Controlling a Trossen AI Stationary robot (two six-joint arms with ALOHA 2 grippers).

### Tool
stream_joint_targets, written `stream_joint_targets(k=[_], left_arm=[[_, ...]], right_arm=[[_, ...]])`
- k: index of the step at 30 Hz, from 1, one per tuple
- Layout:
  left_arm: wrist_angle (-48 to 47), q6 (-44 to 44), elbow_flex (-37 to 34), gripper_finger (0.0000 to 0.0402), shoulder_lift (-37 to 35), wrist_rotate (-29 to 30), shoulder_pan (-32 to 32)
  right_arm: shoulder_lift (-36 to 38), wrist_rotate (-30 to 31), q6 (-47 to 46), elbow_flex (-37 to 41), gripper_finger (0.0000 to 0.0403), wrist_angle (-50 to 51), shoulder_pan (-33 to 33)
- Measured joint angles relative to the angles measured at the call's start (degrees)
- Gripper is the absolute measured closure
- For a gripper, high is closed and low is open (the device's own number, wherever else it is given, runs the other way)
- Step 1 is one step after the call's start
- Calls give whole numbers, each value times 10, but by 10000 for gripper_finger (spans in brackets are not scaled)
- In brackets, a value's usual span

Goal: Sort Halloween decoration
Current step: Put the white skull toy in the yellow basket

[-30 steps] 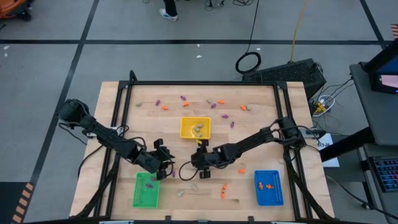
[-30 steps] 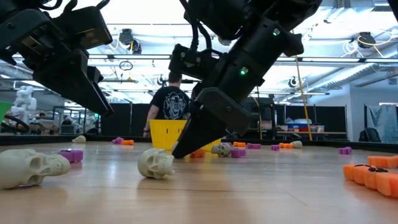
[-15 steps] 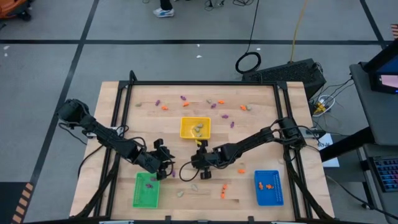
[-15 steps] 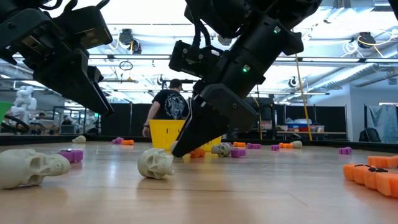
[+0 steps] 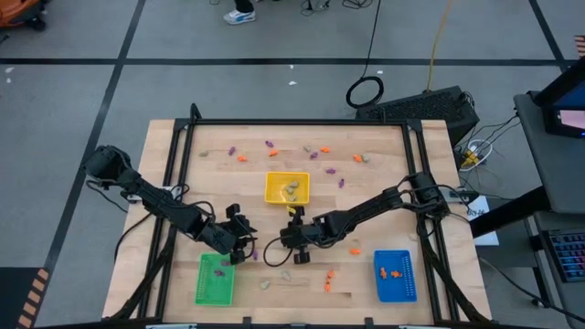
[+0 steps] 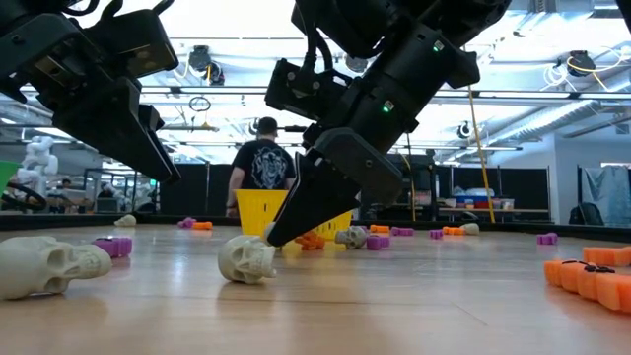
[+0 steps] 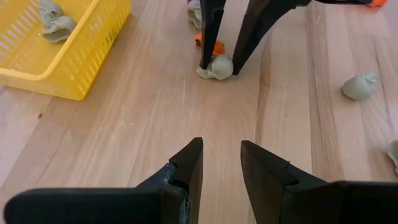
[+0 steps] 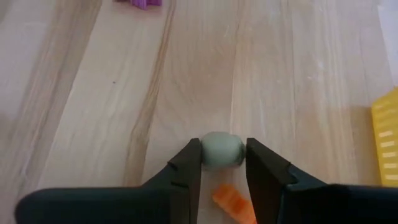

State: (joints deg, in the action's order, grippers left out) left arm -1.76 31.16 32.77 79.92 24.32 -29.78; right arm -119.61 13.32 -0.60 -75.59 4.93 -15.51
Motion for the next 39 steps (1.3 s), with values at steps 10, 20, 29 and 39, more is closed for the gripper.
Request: stream_joint_targets(k=[10,20,29,39], left_arm=[[0,0,0,295,0,0,0],[0,0,0,295,0,0,0],[1,0,0,295,0,0,0],[2,0,0,295,0,0,0]], right_arm=[[8,-20,10,1,321,3,-17],[20,-16,21,2,321,5,-30],[95,-24,22,2,321,52,-31],[180,-58,31,6,321,103,-58]])
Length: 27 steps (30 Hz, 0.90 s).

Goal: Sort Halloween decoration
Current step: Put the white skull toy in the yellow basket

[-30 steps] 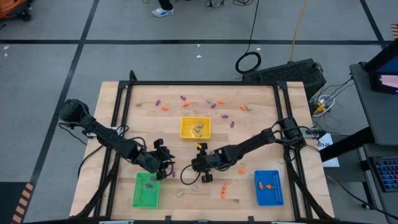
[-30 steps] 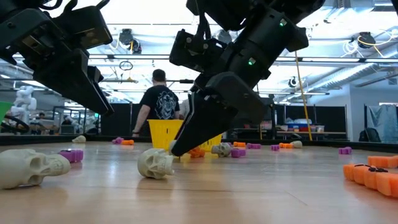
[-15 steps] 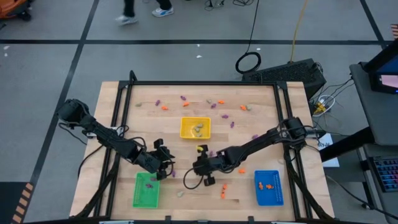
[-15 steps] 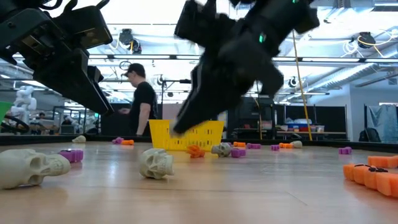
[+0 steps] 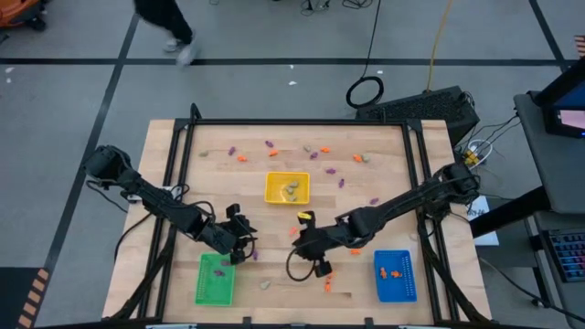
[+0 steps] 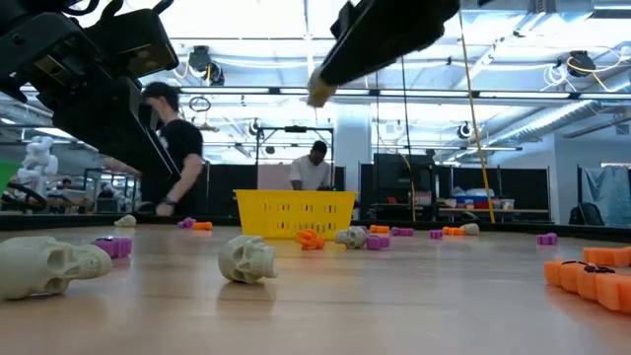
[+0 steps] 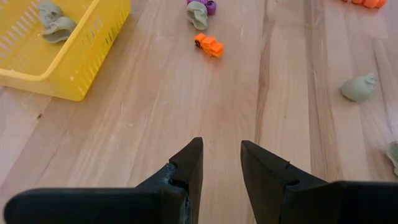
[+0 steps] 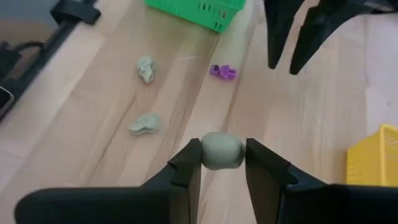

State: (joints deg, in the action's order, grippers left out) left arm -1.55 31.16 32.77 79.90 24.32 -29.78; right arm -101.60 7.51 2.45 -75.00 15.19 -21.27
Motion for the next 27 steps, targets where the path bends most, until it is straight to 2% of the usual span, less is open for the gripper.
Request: stream_joint_targets(k=[3,6,10,13,16,23,27], left_arm=[[1,0,0,295,0,0,0],[2,0,0,295,0,0,0],[6,0,0,295,0,0,0],[11,0,0,295,0,0,0],[13,0,0,295,0,2,0],[16,0,0,295,0,3,0],[16,0,0,295,0,3,0]], right_arm=[[18,1,-10,36,321,-32,-9],[35,8,-28,104,321,-106,-17],[43,58,-44,193,321,-249,-21],[43,98,-51,228,321,-326,-21],[43,122,-44,244,321,-385,-20],[43,122,40,246,321,-543,-21],[43,122,75,246,321,-600,-20]])
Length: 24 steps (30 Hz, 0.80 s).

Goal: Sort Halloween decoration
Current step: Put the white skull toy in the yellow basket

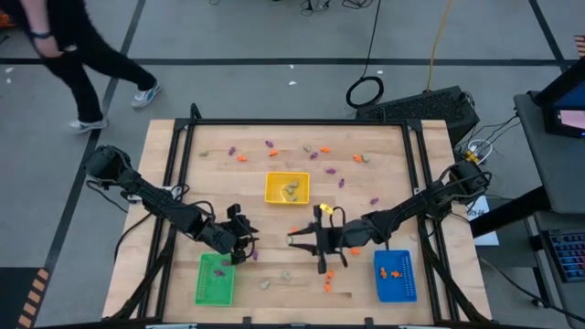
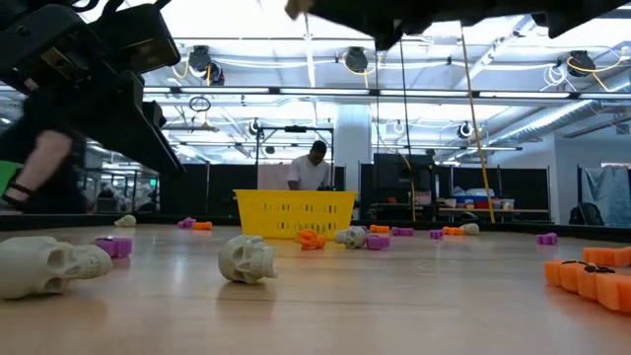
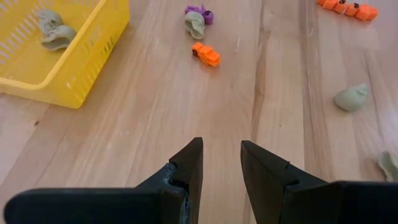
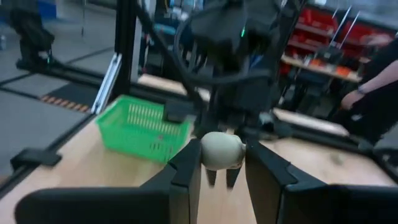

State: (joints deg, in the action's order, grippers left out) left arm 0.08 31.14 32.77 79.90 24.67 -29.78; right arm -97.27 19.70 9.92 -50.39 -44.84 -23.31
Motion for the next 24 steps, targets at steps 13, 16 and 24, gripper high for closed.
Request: stream_joint_targets(k=[13,16,24], left_arm=[[12,-12,0,295,0,19,0],[30,-36,0,295,0,30,0],[78,-88,0,295,0,43,0]], right_arm=[[-35,-1,8,24,321,-117,0],[-39,-1,2,49,321,-163,0],[-39,-1,-5,93,321,-228,0]])
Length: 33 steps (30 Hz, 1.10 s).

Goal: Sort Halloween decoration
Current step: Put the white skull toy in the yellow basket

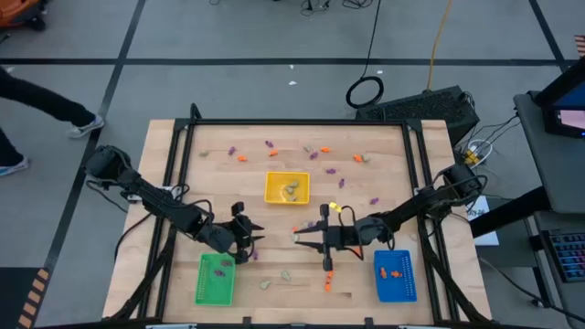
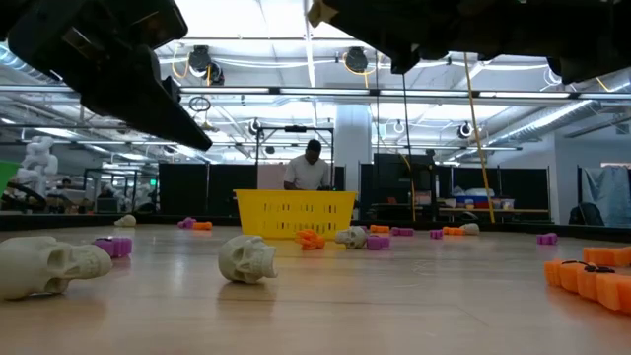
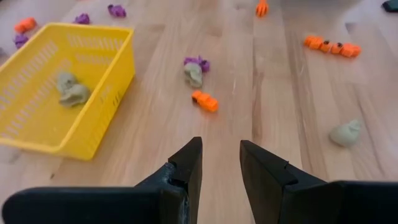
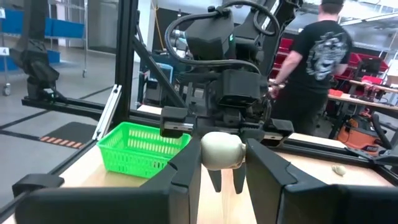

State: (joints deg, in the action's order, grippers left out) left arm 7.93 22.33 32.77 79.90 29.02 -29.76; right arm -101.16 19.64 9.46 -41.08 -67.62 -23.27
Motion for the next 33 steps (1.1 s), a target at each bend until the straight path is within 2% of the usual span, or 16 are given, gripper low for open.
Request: stream_joint_targets(k=[9,24,33], left_arm=[[20,-8,0,295,0,0,0],[19,-8,0,295,0,0,0],[19,-8,0,295,0,0,0]], right_arm=[[0,0,22,1,321,-12,0],[0,-2,349,1,320,-12,0],[0,-2,378,1,320,-12,0]])
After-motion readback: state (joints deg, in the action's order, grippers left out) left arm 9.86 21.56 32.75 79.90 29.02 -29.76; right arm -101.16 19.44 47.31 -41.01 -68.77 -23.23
